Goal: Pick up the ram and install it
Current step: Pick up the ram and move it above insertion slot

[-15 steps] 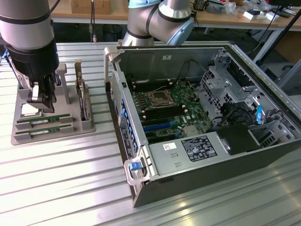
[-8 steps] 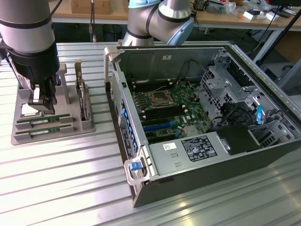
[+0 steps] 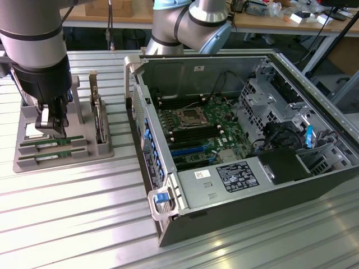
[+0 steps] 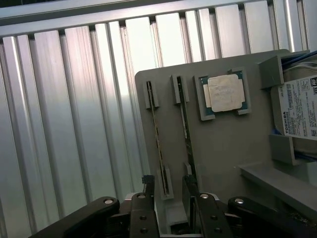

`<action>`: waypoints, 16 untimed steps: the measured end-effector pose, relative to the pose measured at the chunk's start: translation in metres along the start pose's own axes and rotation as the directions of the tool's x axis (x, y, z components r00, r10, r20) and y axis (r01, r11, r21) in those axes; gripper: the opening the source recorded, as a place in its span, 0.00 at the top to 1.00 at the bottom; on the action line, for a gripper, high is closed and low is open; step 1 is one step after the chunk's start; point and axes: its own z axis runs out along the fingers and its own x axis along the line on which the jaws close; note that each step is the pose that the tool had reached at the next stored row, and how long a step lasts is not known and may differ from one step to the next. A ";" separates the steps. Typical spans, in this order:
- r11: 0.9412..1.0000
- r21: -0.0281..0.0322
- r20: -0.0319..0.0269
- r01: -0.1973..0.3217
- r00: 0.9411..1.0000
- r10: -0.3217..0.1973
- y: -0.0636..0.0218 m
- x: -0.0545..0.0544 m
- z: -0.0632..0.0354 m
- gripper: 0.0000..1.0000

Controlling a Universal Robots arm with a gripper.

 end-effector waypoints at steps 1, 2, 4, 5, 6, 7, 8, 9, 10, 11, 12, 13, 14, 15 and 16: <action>1.000 0.000 0.000 0.000 1.000 0.000 0.0000 0.000 0.0005 0.64; 1.000 0.000 0.000 0.000 1.000 0.000 -0.0001 0.000 0.0013 0.64; 1.000 0.000 0.000 0.000 1.000 0.000 -0.0002 0.000 0.0035 0.64; 1.000 0.000 0.000 0.000 1.000 0.000 -0.0002 0.000 0.0047 0.64; 1.000 0.000 0.000 0.000 1.000 0.000 -0.0003 0.000 0.0057 0.64; 1.000 0.000 0.000 0.000 1.000 0.000 -0.0003 0.000 0.0063 0.64; 1.000 0.000 0.000 0.000 1.000 0.000 -0.0003 0.000 0.0069 0.64; 1.000 0.000 0.000 0.000 1.000 0.000 -0.0004 0.000 0.0078 0.64; 1.000 0.000 0.000 0.000 1.000 0.000 -0.0004 0.000 0.0084 0.64; 1.000 0.000 0.000 0.000 1.000 0.000 -0.0004 0.000 0.0091 0.64; 1.000 0.000 0.000 0.000 1.000 0.000 -0.0005 0.000 0.0103 0.64; 1.000 0.000 0.000 0.000 1.000 0.000 -0.0005 0.000 0.0113 0.64; 1.000 0.000 0.000 0.000 1.000 0.000 -0.0006 0.000 0.0125 0.64; 1.000 0.000 0.000 0.000 1.000 0.000 -0.0006 0.000 0.0131 0.64; 1.000 0.000 0.000 0.000 1.000 0.000 -0.0006 0.001 0.0134 0.64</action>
